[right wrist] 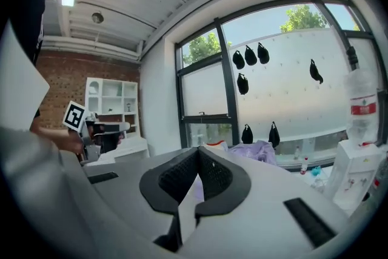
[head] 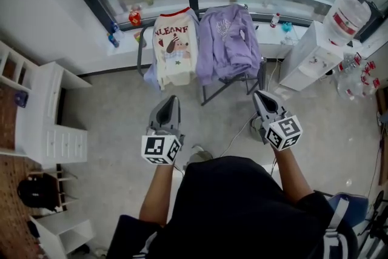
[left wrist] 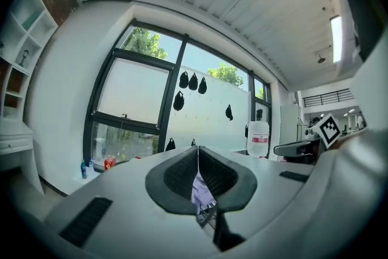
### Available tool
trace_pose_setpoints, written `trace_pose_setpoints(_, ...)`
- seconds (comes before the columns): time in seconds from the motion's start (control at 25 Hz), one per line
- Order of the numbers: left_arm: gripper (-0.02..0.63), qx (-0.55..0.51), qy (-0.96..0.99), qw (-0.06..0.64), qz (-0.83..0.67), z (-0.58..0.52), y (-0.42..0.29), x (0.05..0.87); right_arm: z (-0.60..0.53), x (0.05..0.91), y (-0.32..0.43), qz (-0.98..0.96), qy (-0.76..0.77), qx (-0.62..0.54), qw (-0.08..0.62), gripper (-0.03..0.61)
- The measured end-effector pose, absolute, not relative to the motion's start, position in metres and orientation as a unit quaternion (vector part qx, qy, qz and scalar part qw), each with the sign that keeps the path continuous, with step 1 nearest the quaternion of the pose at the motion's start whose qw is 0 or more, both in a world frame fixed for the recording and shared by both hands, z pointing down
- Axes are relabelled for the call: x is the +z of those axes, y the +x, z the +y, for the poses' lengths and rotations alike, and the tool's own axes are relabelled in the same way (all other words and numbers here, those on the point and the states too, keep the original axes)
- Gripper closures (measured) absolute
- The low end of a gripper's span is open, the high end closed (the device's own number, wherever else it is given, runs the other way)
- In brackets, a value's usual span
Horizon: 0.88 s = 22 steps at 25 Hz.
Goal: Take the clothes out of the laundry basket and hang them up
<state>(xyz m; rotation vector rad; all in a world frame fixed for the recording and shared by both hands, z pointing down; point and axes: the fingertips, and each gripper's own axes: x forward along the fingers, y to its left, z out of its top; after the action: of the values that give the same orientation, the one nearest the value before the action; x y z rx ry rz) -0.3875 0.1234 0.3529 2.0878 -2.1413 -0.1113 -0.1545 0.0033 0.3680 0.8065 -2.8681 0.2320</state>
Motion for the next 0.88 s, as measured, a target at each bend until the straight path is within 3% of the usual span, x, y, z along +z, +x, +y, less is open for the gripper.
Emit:
trace_pose_setpoints(0.52,0.607,-0.023,0.685,0.103,-0.721,0.141,-0.261,0.379,-0.004,0.366,-0.03,-0.956,0.275,0.085,0.062,0.578)
trace_pose_setpoints(0.88,0.606,-0.015,0.695,0.101,-0.712,0.129,-0.243,0.379,0.018,0.356,-0.03,-0.956,0.277,0.088,0.044,0.58)
